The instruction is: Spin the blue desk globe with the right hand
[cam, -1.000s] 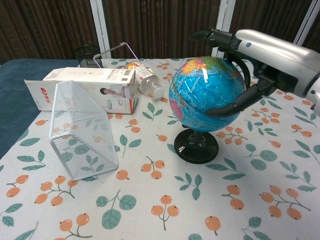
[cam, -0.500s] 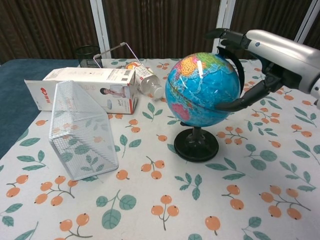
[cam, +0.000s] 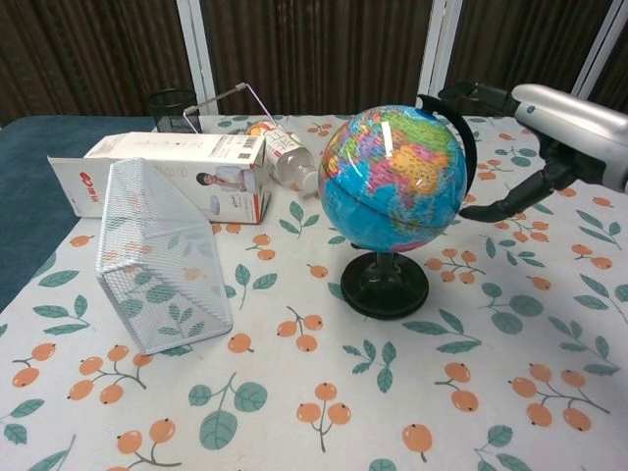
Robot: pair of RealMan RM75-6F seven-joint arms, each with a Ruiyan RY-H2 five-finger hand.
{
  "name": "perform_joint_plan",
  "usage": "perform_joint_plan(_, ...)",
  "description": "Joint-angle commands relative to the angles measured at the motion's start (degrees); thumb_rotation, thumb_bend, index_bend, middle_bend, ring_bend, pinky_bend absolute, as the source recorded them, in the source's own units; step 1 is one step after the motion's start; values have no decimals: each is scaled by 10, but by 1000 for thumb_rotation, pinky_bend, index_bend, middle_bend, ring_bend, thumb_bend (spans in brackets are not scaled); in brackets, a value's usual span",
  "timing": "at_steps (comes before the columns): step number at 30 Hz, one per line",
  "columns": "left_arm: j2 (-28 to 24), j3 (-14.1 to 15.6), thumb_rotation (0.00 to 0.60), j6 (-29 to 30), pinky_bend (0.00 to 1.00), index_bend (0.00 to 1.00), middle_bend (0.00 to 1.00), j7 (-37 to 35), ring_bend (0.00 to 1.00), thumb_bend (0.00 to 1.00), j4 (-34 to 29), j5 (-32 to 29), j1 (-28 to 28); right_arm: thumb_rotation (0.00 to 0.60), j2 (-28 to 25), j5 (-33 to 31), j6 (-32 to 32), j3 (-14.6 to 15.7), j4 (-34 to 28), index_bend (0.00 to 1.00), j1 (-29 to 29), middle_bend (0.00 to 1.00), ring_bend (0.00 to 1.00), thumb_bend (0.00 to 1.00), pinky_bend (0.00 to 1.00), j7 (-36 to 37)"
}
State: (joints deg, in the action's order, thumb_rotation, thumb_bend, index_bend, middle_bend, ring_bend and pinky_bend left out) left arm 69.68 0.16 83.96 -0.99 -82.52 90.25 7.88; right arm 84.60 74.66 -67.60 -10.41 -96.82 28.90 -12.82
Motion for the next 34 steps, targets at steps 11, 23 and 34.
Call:
perform_joint_plan(11, -1, -3, 600, 2, 5, 41, 0, -5, 0, 423, 3, -3, 0, 600, -25, 20, -20, 23, 11, 0, -19, 0, 0, 249, 0, 5)
perform_joint_plan(23, 0, 0, 600, 7, 6, 41, 0, -5, 0, 423, 3, 5, -1, 600, -154, 97, -175, 162, 6, 0, -194, 0, 0, 249, 0, 10)
perform_joint_plan(34, 9, 1, 600, -15, 5, 41, 0, 4, 0, 424, 8, 1, 9, 600, -169, 109, -212, 152, -2, 0, -234, 0, 0, 249, 0, 22)
